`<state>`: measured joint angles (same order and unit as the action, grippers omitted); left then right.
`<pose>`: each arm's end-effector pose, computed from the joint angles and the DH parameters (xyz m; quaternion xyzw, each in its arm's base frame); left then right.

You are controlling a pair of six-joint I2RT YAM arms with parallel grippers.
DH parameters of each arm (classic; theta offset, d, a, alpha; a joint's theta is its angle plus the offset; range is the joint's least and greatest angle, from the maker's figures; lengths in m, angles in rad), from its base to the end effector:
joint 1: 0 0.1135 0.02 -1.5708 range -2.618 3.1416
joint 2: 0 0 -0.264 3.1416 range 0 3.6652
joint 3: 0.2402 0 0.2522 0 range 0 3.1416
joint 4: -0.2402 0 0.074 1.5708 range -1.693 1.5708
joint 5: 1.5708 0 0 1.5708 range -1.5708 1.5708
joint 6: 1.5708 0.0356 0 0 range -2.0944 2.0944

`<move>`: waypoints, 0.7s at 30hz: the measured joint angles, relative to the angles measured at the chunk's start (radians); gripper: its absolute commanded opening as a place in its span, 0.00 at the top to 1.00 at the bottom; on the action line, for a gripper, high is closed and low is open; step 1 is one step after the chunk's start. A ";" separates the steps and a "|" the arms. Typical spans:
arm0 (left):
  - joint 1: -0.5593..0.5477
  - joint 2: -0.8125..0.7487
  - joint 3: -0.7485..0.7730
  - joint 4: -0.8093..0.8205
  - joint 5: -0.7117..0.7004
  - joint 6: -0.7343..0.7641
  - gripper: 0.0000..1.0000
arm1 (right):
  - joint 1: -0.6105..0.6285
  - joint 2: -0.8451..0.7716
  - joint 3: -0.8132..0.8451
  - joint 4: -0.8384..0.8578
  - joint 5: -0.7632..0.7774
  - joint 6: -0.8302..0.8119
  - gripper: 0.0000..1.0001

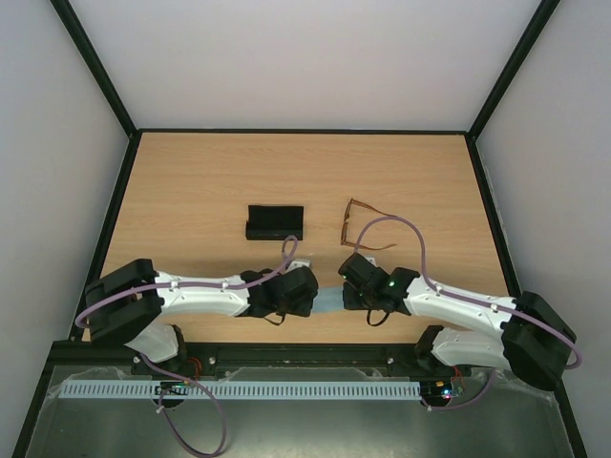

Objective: Organize the sunglasses
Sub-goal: Fold the glasses cleaning cloth at the center of the board, then adjust the glasses cleaning cloth at the center of the board.

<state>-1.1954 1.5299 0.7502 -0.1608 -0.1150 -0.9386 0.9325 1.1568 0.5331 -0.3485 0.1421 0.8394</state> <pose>0.1101 -0.2683 0.1594 0.1039 0.9436 -0.2446 0.1972 0.1287 0.1650 0.1706 -0.0234 0.9531 0.1849 0.2386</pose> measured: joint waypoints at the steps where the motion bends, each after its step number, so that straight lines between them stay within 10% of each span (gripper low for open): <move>1: 0.000 -0.009 0.000 -0.005 -0.001 -0.001 0.76 | 0.002 -0.010 0.000 -0.004 -0.002 0.003 0.79; 6: -0.001 -0.083 0.000 -0.041 -0.016 -0.021 0.57 | 0.003 -0.082 0.000 -0.036 -0.003 0.018 0.78; 13: -0.002 -0.095 0.002 -0.060 -0.021 -0.021 0.93 | 0.004 -0.069 0.023 -0.057 0.012 0.014 0.85; 21: 0.002 0.027 0.037 -0.046 0.007 -0.015 0.97 | 0.004 0.102 0.101 -0.027 0.027 -0.019 0.91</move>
<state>-1.1931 1.5566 0.7876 -0.2070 -0.1078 -0.9535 0.9363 1.2591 0.6338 -0.3752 0.1688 0.8207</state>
